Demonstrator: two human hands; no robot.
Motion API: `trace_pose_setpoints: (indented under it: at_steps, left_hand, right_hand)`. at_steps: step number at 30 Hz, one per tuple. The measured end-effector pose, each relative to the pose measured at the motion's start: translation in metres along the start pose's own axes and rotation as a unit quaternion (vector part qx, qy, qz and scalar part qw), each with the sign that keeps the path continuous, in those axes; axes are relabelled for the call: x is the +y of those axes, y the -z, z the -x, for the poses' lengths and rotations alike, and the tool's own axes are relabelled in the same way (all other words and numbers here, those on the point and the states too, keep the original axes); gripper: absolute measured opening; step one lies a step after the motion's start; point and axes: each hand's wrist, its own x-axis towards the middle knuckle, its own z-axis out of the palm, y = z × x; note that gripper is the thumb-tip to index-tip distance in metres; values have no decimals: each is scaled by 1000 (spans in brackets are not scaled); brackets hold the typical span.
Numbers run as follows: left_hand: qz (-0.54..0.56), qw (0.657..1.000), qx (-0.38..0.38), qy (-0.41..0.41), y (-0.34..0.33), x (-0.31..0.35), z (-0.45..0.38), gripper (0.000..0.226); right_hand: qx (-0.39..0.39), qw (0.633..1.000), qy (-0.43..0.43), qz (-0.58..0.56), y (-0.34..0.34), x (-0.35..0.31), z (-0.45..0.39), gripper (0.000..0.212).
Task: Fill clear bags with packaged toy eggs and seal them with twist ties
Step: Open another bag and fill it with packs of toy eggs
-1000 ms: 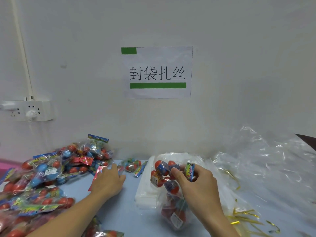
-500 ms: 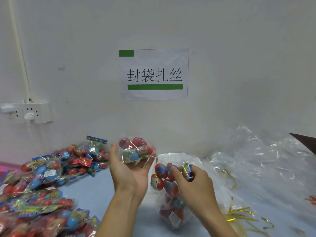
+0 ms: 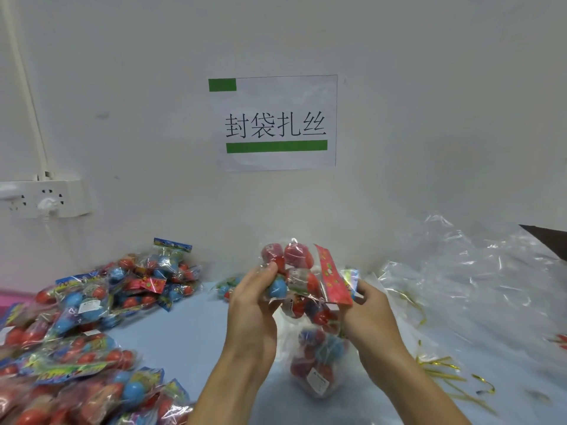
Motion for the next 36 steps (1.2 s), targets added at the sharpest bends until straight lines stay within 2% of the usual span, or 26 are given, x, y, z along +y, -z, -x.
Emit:
trace_pose_setpoints:
  at_steps: [2, 4, 6, 8, 10, 13, 15, 17, 21, 23, 25, 28, 33, 36]
  left_hand:
    - [-76, 997, -21, -15, 0, -2, 1, 31]
    - [-143, 989, -32, -9, 3, -3, 0, 49]
    - [-185, 982, -34, 22, 7, -4, -2, 66]
    - [-191, 979, -31, 58, 11, -4, -4, 72]
    - [-176, 982, -22, 62, 14, -6, -6, 57]
    - [-201, 979, -6, 21, 14, -7, -8, 24]
    - [-247, 969, -9, -9, 12, -8, -8, 18]
    - [-289, 956, -24, -43, 10, -9, -6, 16]
    - [-331, 939, -68, -63, 10, -11, -2, 20]
    - [-326, 942, -61, -52, 12, -11, -3, 19]
    - [-287, 956, -53, -42, 12, -9, -4, 20]
    - [-220, 974, -43, -30, 9, -8, -5, 44]
    - [-212, 972, 19, -98, 0, -13, -2, 24]
    - [-266, 944, 43, -193, -6, -16, 4, 26]
  right_hand:
    - [-2, 1000, -11, -20, 1, -1, 0, 9]
    - [-8, 998, -15, -54, 3, -3, -1, 14]
    - [-13, 996, -22, -90, 5, -6, -2, 16]
    - [-10, 993, -36, -114, 7, -7, -5, 14]
    - [-15, 988, -51, -144, 8, -8, -7, 23]
    - [-71, 972, -93, -206, 13, -14, -7, 53]
    - [-124, 974, -82, -171, 14, -18, -4, 59]
    - [-156, 982, -38, -96, 8, -17, 0, 52]
    - [-110, 991, 31, -64, -1, -10, 4, 36]
    - [-95, 993, 49, -49, -1, -11, 6, 20]
    - [-100, 992, 62, -36, 0, -13, 7, 13]
    - [-133, 988, 74, -28, -4, -16, 13, 17]
    - [-129, 987, 99, -15, -5, -17, 18, 15]
    - [-155, 983, 88, -49, -5, -21, 19, 28]
